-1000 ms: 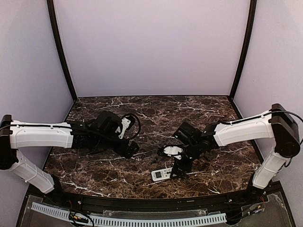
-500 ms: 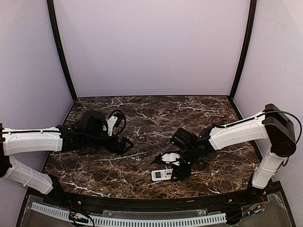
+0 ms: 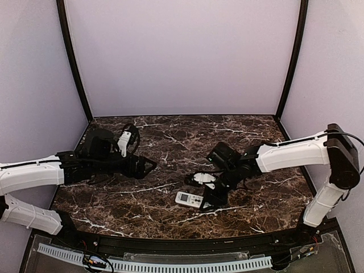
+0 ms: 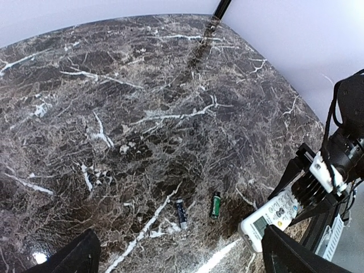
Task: Load the batteries into the remote control
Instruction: Pick up the remote control from the center of the board, then pass from the right arm to the left
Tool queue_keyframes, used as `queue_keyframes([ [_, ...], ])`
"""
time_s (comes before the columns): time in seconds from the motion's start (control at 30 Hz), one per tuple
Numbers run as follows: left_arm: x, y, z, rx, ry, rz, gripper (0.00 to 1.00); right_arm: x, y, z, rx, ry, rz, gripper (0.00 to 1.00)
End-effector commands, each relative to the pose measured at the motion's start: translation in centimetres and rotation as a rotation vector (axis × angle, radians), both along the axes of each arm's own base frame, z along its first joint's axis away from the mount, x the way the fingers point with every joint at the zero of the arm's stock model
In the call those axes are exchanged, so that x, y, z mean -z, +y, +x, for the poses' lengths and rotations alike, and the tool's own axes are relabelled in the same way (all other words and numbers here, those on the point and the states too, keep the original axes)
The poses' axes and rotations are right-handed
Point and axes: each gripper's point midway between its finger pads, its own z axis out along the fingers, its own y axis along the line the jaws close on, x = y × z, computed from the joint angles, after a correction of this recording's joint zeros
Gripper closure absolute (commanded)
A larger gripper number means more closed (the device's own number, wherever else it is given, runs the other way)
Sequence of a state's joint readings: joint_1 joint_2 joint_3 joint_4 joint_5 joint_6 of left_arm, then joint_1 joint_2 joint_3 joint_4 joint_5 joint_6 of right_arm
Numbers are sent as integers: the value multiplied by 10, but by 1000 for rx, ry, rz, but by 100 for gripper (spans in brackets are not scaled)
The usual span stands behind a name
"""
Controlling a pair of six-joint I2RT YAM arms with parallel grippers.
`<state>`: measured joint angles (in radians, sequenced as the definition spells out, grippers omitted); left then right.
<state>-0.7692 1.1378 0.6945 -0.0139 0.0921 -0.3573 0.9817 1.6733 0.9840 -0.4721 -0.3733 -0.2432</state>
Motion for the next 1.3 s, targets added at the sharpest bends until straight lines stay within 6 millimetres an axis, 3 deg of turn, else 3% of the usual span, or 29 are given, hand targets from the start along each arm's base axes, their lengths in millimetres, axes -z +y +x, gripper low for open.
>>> queue_keyframes([
  [0.0,-55,8,4,-19,-175,-97,0,-133,50,25,24,-12,427,60],
  [0.1,-99,7,-10,36,-290,-220,0,-192,62,34,21,15,611,59],
  [0.2,-132,-3,-27,138,-363,-331,0,-232,69,35,-7,73,748,59],
  [0.3,-148,-14,-40,227,-398,-398,0,-265,69,29,-57,125,876,59],
  [0.47,-175,-36,-63,365,-476,-535,0,-294,60,20,-115,198,1024,59],
  [0.7,-197,-48,-75,431,-494,-614,0,-299,57,14,-141,278,1099,59],
  [1.07,-204,-70,-64,420,-388,-718,7,-294,61,16,-123,274,1105,60],
  [1.27,-211,-86,-71,468,-376,-749,9,-287,63,20,-93,260,1092,60],
])
